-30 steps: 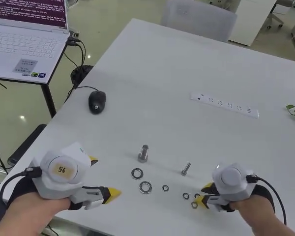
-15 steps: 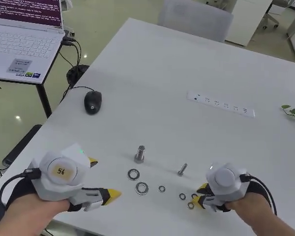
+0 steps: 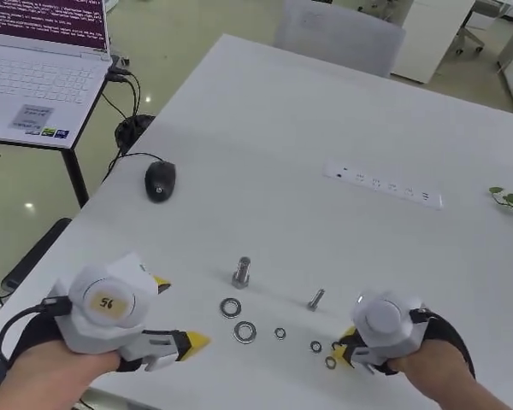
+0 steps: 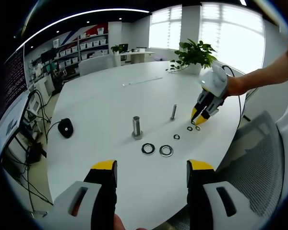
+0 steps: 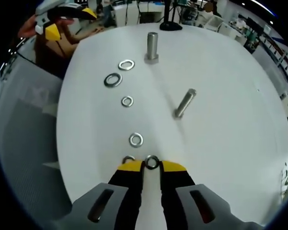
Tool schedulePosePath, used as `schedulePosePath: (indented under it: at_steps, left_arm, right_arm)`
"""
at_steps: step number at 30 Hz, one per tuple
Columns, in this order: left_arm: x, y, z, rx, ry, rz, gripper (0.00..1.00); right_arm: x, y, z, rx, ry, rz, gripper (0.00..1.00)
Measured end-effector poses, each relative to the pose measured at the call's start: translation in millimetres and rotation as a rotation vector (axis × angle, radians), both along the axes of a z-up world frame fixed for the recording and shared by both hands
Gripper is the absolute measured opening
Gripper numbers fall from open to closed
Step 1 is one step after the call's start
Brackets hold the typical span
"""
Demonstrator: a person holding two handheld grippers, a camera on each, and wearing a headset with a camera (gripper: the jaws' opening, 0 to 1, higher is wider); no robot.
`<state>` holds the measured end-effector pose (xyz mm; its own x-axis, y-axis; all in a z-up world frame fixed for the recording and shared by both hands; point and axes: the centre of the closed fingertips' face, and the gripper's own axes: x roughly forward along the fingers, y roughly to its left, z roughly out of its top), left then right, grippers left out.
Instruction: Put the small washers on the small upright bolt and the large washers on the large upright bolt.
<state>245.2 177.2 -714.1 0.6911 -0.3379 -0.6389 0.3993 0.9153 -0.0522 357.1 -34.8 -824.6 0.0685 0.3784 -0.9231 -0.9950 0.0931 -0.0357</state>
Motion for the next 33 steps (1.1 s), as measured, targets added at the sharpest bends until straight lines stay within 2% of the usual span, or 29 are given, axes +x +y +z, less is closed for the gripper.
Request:
schedulePosePath:
  at_steps: [4, 7, 11, 15, 20, 26, 29, 30, 33]
  left_arm:
    - [1.9, -2.4, 0.8, -0.002, -0.004, -0.003, 0.58]
    - [3.3, -3.9, 1.7, -0.002, -0.008, -0.005, 0.58]
    - [3.4, -4.7, 2.6, -0.001, -0.01, -0.006, 0.58]
    - [1.5, -1.4, 1.7, 0.0, -0.007, 0.0, 0.58]
    - [-1.2, 3.1, 0.6, 0.0, -0.002, 0.011, 0.58]
    - [-1.5, 4.2, 0.0, -0.002, -0.001, 0.015, 0.58]
    - [-1.6, 3.0, 0.2, -0.002, -0.001, 0.014, 0.58]
    - [-1.6, 2.6, 0.2, -0.002, -0.001, 0.013, 0.58]
    - [-1.6, 2.3, 0.0, -0.004, -0.001, 0.013, 0.58]
  right_arm:
    - [0.2, -0.1, 0.0, -0.006, -0.004, -0.008, 0.14]
    - [1.4, -0.5, 0.2, 0.038, 0.013, -0.075, 0.14]
    - [2.1, -1.3, 0.8, 0.069, 0.021, -0.114, 0.13]
    - [2.1, 0.2, 1.3, 0.072, 0.01, -0.105, 0.13]
    - [5.2, 4.5, 5.9, 0.109, 0.015, -0.144, 0.13]
    - [7.6, 4.1, 4.9, 0.106, 0.015, -0.142, 0.13]
    - [4.0, 0.6, 0.1, 0.074, 0.026, -0.108, 0.14]
    - [5.3, 3.3, 1.4, 0.088, 0.019, -0.101, 0.14]
    - [5.0, 2.4, 0.9, 0.072, 0.032, -0.068, 0.14]
